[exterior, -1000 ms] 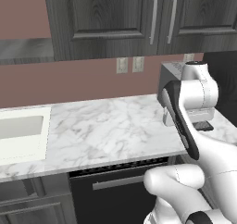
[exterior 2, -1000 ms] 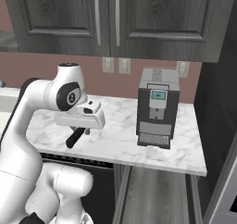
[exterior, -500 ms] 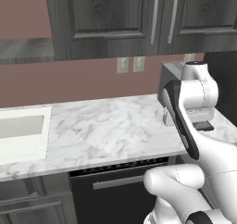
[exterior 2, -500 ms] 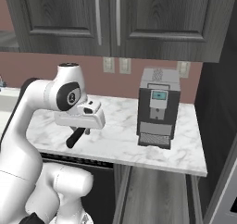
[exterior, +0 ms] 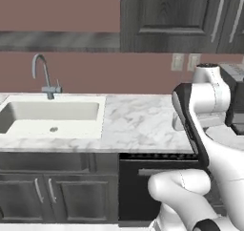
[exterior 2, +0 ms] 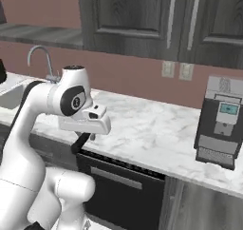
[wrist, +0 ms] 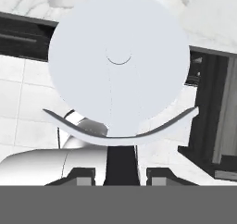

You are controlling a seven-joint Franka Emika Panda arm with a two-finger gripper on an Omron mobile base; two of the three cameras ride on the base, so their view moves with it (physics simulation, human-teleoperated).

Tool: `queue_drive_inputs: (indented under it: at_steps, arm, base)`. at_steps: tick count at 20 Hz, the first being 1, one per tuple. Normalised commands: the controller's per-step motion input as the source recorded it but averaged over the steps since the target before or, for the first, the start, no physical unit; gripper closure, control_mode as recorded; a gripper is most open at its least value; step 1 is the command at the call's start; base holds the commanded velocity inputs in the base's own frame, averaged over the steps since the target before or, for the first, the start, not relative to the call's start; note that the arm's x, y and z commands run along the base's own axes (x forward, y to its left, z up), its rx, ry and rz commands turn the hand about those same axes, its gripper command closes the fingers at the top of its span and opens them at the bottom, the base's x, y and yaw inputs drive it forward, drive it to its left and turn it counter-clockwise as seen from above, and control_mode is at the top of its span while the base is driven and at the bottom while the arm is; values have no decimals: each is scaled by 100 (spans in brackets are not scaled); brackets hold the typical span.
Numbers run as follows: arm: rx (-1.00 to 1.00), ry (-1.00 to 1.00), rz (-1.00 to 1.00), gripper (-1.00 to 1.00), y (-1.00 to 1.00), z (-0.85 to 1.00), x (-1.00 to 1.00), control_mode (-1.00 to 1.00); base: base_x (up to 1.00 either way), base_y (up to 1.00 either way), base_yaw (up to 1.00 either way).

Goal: Take the pizza cutter from the drawer on the right and place it on the dining counter for cutting.

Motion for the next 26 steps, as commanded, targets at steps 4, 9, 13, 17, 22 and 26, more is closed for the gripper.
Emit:
queue_drive_inputs:
  at_steps: [4,9,13,17,22,26]
  arm:
    - [0,0,0,100,0,0,0,100]
    - [0,0,0,100,0,0,0,100]
    - [0,0,0,100,0,0,0,100]
    - [0,0,0,100,0,0,0,100]
    - [0,0,0,100,0,0,0,100]
    - [0,0,0,100,0,0,0,100]
  base:
    - [0,83,80]
    - [0,50,89]
    - [-1,31,98]
    - [-2,30,96]
    - [-5,27,96]
    - [-14,0,100]
